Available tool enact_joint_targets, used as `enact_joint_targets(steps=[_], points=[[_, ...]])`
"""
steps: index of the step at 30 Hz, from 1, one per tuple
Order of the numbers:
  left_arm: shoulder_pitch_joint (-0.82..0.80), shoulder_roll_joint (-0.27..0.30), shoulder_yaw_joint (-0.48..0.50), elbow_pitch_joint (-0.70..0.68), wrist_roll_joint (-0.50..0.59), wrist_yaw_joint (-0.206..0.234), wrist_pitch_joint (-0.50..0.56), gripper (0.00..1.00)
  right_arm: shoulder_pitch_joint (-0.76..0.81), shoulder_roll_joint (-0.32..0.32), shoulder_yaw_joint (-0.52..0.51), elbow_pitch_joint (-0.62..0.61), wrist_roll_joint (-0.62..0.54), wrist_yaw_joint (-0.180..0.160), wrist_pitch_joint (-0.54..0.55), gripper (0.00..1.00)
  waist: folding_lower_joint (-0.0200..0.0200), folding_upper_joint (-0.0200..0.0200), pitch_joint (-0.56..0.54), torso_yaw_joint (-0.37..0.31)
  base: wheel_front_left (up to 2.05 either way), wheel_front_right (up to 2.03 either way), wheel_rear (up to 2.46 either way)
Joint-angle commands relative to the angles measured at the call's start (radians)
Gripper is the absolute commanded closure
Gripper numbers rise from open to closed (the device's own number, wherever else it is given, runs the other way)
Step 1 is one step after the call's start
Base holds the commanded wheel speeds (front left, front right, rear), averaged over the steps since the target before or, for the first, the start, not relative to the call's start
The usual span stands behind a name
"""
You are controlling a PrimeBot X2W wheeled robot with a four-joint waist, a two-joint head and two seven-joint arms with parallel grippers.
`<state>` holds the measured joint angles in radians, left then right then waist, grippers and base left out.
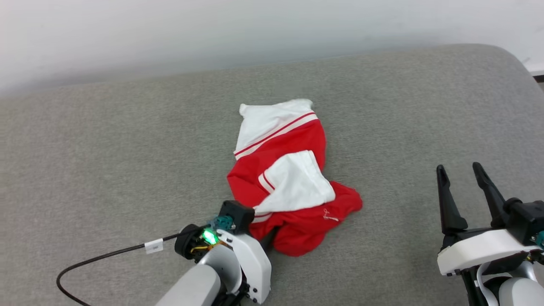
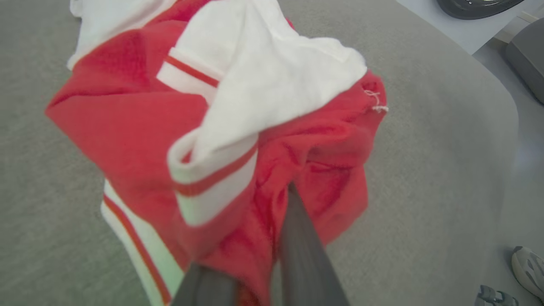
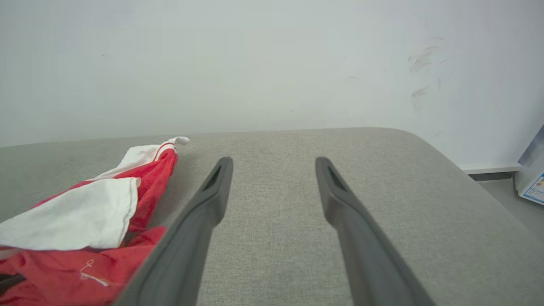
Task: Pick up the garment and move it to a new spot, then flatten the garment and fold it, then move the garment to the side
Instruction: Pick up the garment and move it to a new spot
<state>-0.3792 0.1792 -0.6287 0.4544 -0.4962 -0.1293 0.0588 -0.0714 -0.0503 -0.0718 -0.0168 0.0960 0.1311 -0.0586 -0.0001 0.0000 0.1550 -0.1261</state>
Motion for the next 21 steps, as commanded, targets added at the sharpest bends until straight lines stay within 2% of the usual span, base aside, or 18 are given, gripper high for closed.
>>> enact_joint_targets(steps=[1,5,11,15,20,21], points=[[0.014,-0.004,-0.005,-0.007,-0.002,-0.001,-0.014,0.0,0.002,0.0,-0.001,-0.002,-0.004,-0.001,-0.003,0.0,0.0001,0.0,-0.001,0.019,0.0,0.0,0.0],[0.013,-0.02,0.003,-0.04,-0.009,0.007,-0.061,0.0,0.0,0.0,-0.009,0.001,-0.014,-0.001,0.001,0.0,0.0001,0.0,-0.015,0.052,0.0,0.0,0.0],[-0.028,-0.023,0.043,-0.141,0.012,0.044,-0.165,0.0,0.02,0.0,-0.017,-0.004,-0.024,-0.001,0.016,0.0,0.0001,0.0,-0.059,0.095,0.0,0.0,0.0],[-0.015,-0.005,0.081,-0.194,0.03,0.093,-0.224,0.0,0.036,0.0,-0.026,-0.011,-0.025,-0.001,0.032,0.0,0.0001,0.0,-0.094,0.115,0.0,0.0,0.0],[0.038,0.034,0.156,-0.213,0.021,0.177,-0.259,0.0,0.064,0.0,-0.037,-0.025,-0.025,-0.001,0.048,0.0,0.0001,0.0,-0.124,0.136,0.0,0.0,0.0],[0.038,0.034,0.156,-0.213,0.021,0.177,-0.259,0.0,0.064,0.0,-0.037,-0.025,-0.025,-0.001,0.048,0.0,0.0001,0.0,-0.124,0.136,0.0,0.0,0.0]])
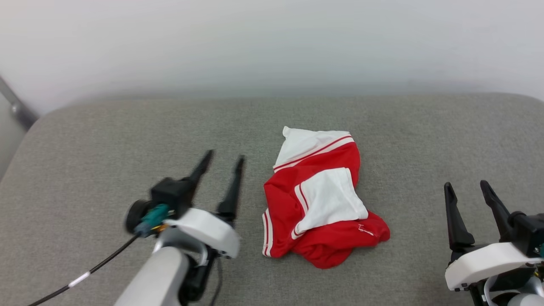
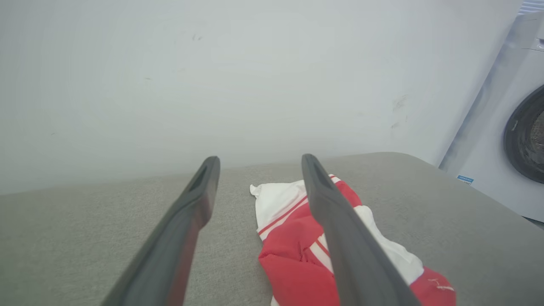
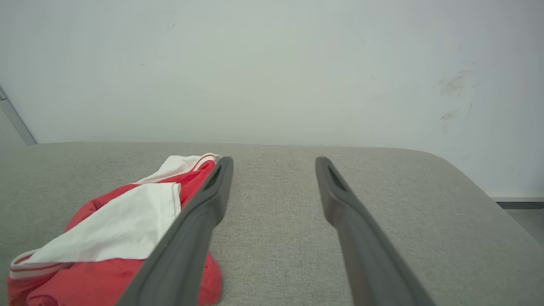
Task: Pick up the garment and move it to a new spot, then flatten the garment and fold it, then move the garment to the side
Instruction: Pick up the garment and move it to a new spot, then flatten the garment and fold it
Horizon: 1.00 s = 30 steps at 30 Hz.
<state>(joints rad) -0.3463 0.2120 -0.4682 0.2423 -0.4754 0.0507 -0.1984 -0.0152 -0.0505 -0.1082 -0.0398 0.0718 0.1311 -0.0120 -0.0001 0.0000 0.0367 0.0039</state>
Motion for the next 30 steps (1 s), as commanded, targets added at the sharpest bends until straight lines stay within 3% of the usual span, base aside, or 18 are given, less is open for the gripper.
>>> enact_joint_targets(steps=[1,11,30], points=[[0.014,0.01,0.013,0.0,-0.002,0.011,-0.009,0.0,0.013,0.001,-0.002,-0.006,-0.001,-0.001,0.003,0.0,0.0001,0.0,-0.011,0.011,0.0,0.0,0.0],[0.175,0.102,0.143,-0.039,-0.029,0.107,-0.045,0.0,0.073,0.0,0.008,-0.013,0.015,-0.001,0.023,0.0,0.0001,0.0,-0.056,0.029,0.0,0.0,0.0],[0.264,0.126,0.122,-0.093,-0.025,0.135,-0.024,0.0,0.107,0.0,0.051,-0.02,0.039,-0.001,0.029,0.0,0.0001,0.0,-0.088,0.003,0.0,0.0,0.0]])
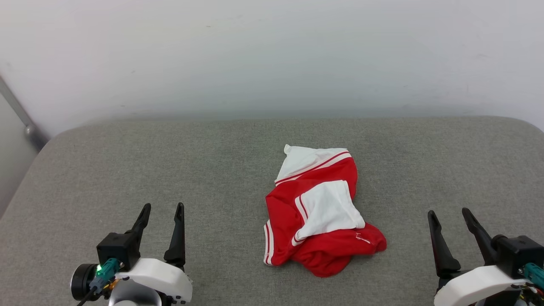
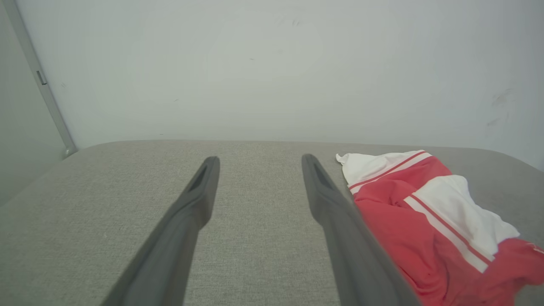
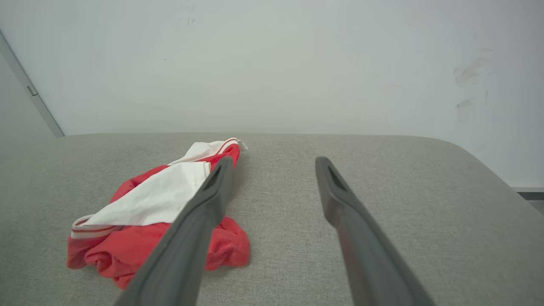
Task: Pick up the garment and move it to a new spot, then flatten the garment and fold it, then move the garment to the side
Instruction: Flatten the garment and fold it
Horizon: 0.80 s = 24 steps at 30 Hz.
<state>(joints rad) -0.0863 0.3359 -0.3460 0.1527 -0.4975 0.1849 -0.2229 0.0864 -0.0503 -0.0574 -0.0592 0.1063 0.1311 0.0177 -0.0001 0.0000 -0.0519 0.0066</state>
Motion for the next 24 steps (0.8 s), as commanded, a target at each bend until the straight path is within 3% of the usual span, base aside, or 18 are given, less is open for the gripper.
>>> enact_joint_targets(steps=[1,12,17,24], points=[[0.004,0.003,0.0,-0.004,-0.004,0.001,0.0,0.0,0.004,0.0,0.001,0.001,0.006,-0.001,-0.001,0.0,0.0001,0.0,0.0,-0.001,0.0,0.0,0.0],[-0.014,0.003,0.006,-0.012,-0.014,-0.002,-0.008,0.0,-0.019,0.0,-0.062,0.064,0.085,-0.001,0.059,0.0,0.0001,0.0,0.017,-0.012,0.0,0.0,0.0],[-0.029,-0.013,-0.007,-0.018,-0.006,-0.004,-0.017,0.0,-0.077,0.001,-0.098,0.126,0.155,-0.001,0.175,0.0,0.0001,0.0,0.042,0.009,0.0,0.0,0.0],[-0.084,-0.046,-0.019,-0.008,-0.003,-0.024,-0.027,0.0,-0.239,-0.035,-0.037,0.199,0.256,-0.001,0.441,0.0,0.0001,0.0,0.127,0.062,0.0,0.0,0.0]])
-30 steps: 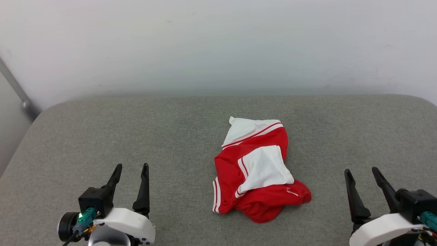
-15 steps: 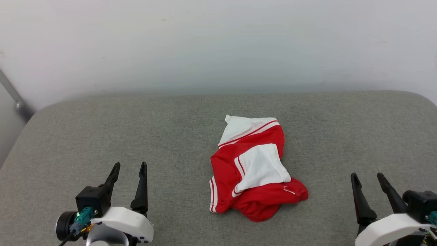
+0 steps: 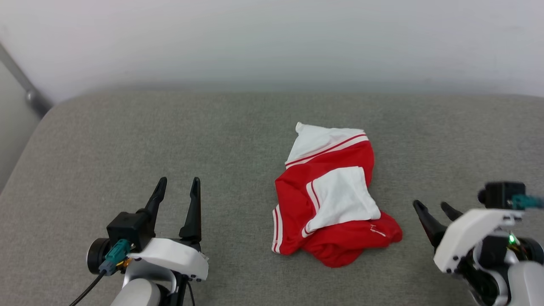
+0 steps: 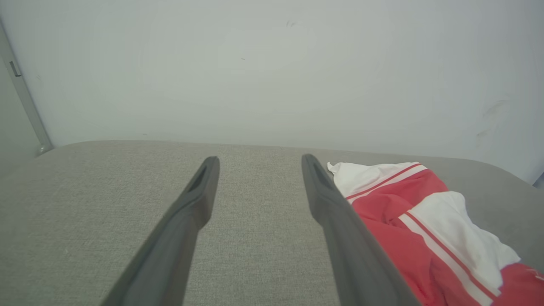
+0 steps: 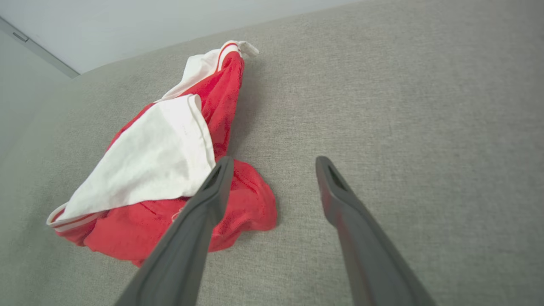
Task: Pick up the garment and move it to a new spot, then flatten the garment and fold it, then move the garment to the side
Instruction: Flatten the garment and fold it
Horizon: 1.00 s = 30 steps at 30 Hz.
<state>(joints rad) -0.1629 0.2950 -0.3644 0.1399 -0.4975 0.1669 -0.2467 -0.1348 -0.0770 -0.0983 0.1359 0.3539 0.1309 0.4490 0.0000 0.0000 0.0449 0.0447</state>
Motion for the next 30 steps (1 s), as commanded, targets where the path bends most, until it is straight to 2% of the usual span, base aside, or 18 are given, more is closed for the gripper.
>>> enact_joint_targets(steps=[1,8,14,15,16,17,25,30], points=[[-0.016,-0.007,0.001,0.007,-0.003,-0.008,-0.007,0.0,-0.043,-0.015,0.021,0.011,0.018,0.0,0.049,0.0,0.0,0.0,0.041,0.031,0.0,0.0,0.0],[-0.069,-0.032,0.006,0.027,0.016,-0.032,-0.016,0.0,-0.169,-0.048,0.11,0.076,0.083,0.0,0.311,0.0,0.0,0.0,0.103,0.081,0.0,0.0,0.0],[-0.09,-0.049,0.025,0.05,0.021,-0.046,-0.019,0.0,-0.2,-0.041,0.143,0.113,0.132,0.0,0.423,0.0,0.0,0.0,0.126,0.105,0.0,0.0,0.0],[-0.092,-0.052,0.03,0.053,0.021,-0.049,-0.02,0.0,-0.201,-0.042,0.148,0.112,0.14,0.0,0.428,0.25,0.0,0.0,0.127,0.107,0.0,0.0,0.0],[-0.093,-0.055,0.034,0.053,0.024,-0.05,-0.02,0.0,-0.203,-0.043,0.15,0.11,0.151,0.0,0.431,0.76,0.0,0.0,0.129,0.109,0.0,0.0,0.0],[-0.092,-0.057,0.038,0.052,0.028,-0.052,-0.02,0.0,-0.202,-0.048,0.157,0.107,0.156,0.0,0.435,1.0,0.0,0.0,0.129,0.11,0.0,0.0,0.0],[-0.073,-0.059,0.067,0.06,0.047,-0.064,-0.02,0.0,-0.22,-0.09,0.201,0.053,0.182,0.0,0.394,1.0,0.0,0.0,0.111,0.09,0.0,0.0,0.0],[-0.064,-0.061,0.073,0.064,0.056,-0.068,-0.018,0.0,-0.247,-0.147,0.219,-0.009,0.12,0.0,0.34,1.0,0.0,0.0,0.09,0.058,0.0,0.0,0.0]])
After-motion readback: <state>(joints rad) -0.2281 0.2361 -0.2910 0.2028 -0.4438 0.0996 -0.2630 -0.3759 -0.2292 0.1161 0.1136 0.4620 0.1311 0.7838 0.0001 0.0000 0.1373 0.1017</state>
